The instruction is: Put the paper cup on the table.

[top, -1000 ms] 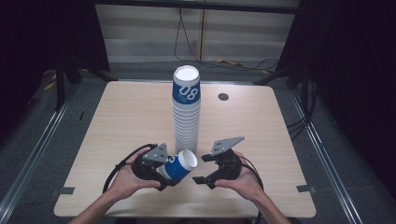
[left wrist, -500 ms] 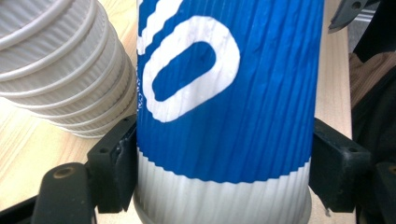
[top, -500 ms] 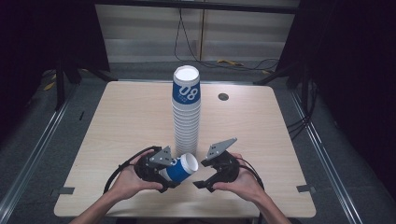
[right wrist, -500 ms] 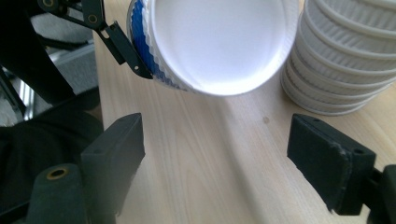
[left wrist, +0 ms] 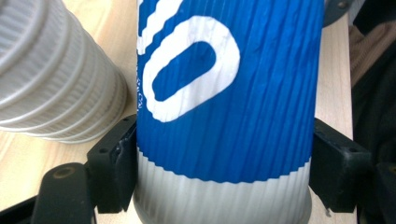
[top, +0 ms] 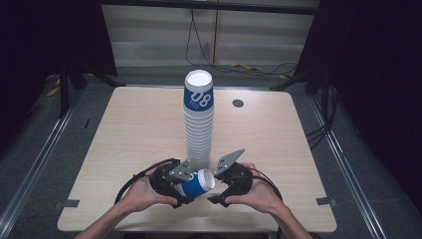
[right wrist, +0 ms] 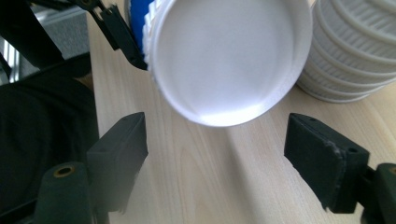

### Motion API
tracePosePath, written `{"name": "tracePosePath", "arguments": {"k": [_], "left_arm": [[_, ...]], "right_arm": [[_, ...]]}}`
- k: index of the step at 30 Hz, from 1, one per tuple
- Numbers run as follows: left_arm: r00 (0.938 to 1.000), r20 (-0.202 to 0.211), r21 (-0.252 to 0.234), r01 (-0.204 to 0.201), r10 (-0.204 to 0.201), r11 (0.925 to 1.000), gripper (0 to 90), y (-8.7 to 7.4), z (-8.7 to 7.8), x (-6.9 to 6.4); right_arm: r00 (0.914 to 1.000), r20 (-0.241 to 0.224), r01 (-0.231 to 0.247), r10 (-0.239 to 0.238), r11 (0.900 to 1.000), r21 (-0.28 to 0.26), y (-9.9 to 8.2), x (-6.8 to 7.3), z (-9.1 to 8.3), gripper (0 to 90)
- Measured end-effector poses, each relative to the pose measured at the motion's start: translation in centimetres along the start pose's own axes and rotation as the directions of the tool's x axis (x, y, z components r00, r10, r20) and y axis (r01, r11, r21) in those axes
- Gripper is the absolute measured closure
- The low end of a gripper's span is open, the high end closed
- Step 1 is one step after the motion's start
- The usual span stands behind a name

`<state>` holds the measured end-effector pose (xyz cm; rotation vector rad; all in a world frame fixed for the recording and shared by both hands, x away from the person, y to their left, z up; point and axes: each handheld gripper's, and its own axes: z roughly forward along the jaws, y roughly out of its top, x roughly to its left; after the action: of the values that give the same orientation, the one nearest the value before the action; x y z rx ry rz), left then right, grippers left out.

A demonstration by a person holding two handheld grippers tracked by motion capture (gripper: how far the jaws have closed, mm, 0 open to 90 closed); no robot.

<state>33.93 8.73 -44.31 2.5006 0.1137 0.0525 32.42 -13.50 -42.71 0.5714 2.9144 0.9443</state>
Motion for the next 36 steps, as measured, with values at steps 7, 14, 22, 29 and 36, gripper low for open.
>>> {"name": "tracePosePath", "arguments": {"k": [7,14,22,29,36], "left_arm": [[0.9991,-0.007,0.069,-0.042,0.042,0.9967,21.8,0.1,0.7,-0.5],[0.9995,0.004,0.085,-0.031,0.031,0.9959,21.8,0.3,0.8,-0.7],[0.9942,0.006,0.166,-0.107,0.107,0.9803,21.8,1.5,1.4,-1.2],[0.9873,0.028,0.184,-0.159,0.156,0.9701,21.6,1.8,2.1,-1.6],[0.9853,0.029,0.184,-0.171,0.168,0.9680,21.6,2.0,1.6,-1.8]], "right_arm": [[0.9995,-0.010,0.032,-0.031,0.9977,0.059,0.6,0.1,0.7,21.3],[0.9986,-0.014,0.052,-0.051,0.9948,0.087,1.1,0.2,1.2,21.3],[0.9975,-0.045,0.060,-0.054,0.9897,0.130,1.7,0.4,1.5,19.2],[0.9933,-0.100,0.069,-0.057,0.9899,0.124,1.8,0.5,1.8,26.0],[0.9913,-0.122,0.064,-0.051,0.9917,0.112,1.6,0.5,1.6,28.7]]}}
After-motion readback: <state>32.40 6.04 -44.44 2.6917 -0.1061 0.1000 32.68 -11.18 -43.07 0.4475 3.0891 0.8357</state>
